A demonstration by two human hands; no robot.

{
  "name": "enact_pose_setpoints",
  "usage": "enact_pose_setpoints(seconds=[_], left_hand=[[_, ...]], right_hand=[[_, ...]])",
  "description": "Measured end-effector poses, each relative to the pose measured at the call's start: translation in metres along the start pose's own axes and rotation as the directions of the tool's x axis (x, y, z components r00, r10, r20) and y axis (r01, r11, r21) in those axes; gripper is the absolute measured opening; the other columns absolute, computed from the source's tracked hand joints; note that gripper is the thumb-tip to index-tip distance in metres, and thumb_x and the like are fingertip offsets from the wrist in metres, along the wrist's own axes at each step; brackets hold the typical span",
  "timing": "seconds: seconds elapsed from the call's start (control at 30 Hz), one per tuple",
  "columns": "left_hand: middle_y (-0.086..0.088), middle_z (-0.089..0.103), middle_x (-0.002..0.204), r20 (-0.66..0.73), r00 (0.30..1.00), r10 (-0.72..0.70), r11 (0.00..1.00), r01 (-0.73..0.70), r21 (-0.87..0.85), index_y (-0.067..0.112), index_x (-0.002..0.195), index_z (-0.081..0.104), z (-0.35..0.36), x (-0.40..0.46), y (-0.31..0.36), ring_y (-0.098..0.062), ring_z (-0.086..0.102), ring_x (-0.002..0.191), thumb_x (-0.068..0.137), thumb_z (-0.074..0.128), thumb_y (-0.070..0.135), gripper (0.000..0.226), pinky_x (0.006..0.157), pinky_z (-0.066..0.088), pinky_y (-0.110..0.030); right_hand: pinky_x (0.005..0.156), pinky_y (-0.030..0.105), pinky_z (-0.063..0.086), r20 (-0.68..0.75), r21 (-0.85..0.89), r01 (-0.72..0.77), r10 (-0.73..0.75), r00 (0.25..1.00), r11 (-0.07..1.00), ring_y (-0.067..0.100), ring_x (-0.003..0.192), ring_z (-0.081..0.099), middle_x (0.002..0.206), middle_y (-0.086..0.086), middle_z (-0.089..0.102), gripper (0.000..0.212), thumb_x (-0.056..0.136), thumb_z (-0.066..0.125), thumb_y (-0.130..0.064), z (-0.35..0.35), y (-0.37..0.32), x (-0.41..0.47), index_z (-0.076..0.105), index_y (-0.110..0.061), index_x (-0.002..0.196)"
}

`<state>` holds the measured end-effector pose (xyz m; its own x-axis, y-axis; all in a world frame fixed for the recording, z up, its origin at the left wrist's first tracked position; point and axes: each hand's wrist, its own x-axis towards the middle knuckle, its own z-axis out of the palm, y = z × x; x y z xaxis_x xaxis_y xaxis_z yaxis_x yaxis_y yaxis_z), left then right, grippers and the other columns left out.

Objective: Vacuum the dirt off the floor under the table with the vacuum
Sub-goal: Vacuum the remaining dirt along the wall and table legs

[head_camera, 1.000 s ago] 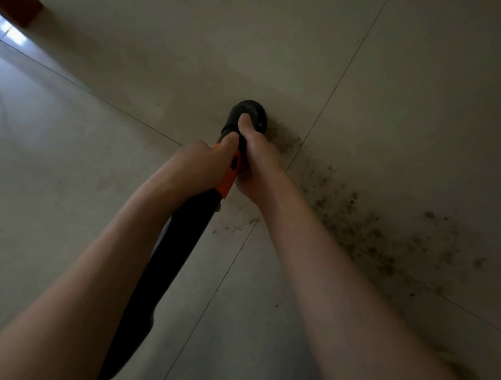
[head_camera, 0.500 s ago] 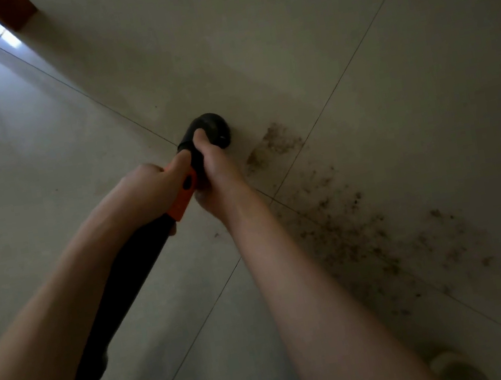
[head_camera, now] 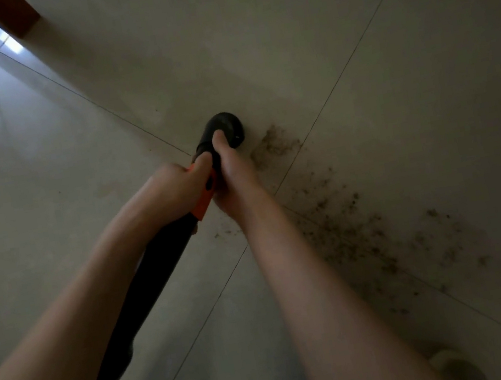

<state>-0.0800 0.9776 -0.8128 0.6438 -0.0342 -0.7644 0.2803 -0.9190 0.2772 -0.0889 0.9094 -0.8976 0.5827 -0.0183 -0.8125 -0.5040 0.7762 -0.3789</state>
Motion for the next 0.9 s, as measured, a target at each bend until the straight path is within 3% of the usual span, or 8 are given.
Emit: enact_pose_setpoints(seconds=[0.13,0.23,0.47,0.9], left_hand=[[-0.014,0.063,0.069,0.013,1.0,-0.018,1.0,0.018,0.009,0.001,0.087,0.059,0.005,-0.013,-0.021,-0.021,0.058,0.045,0.095,0.033,0.054,0.059,0.047,0.049,-0.024],[-0.013,0.062,0.067,0.018,1.0,-0.007,0.999,0.006,0.035,0.002,0.085,0.059,0.012,-0.023,-0.029,-0.018,0.057,0.043,0.096,0.032,0.054,0.059,0.04,0.046,-0.02],[-0.012,0.061,0.067,0.061,0.998,0.019,0.998,-0.022,0.052,0.006,0.084,0.057,0.025,-0.034,-0.033,-0.018,0.058,0.044,0.096,0.031,0.054,0.056,0.042,0.047,-0.02],[-0.012,0.061,0.066,0.077,0.996,0.05,0.997,-0.055,0.055,0.005,0.082,0.056,0.031,-0.032,-0.013,-0.016,0.057,0.04,0.095,0.032,0.054,0.056,0.039,0.045,-0.019]], right_hand=[[0.078,0.028,0.051,0.0,-0.034,-0.019,0.019,1.0,0.999,0.02,0.091,0.063,0.11,0.013,0.064,0.052,0.094,0.051,-0.045,-0.006,0.021,-0.016,0.054,-0.001,0.122],[0.068,0.024,0.049,-0.013,-0.049,-0.048,0.047,0.999,0.998,0.019,0.09,0.063,0.111,0.011,0.064,0.055,0.093,0.05,-0.049,-0.011,0.032,-0.024,0.054,-0.002,0.122],[0.081,0.028,0.051,-0.048,-0.015,-0.052,0.051,0.998,0.999,0.022,0.101,0.064,0.114,0.014,0.065,0.059,0.092,0.051,-0.051,-0.027,0.043,-0.032,0.055,-0.002,0.124],[0.076,0.027,0.05,-0.031,0.003,-0.042,0.042,0.999,0.999,0.021,0.097,0.063,0.114,0.013,0.064,0.059,0.092,0.049,-0.053,-0.043,0.03,-0.032,0.054,-0.004,0.125]])
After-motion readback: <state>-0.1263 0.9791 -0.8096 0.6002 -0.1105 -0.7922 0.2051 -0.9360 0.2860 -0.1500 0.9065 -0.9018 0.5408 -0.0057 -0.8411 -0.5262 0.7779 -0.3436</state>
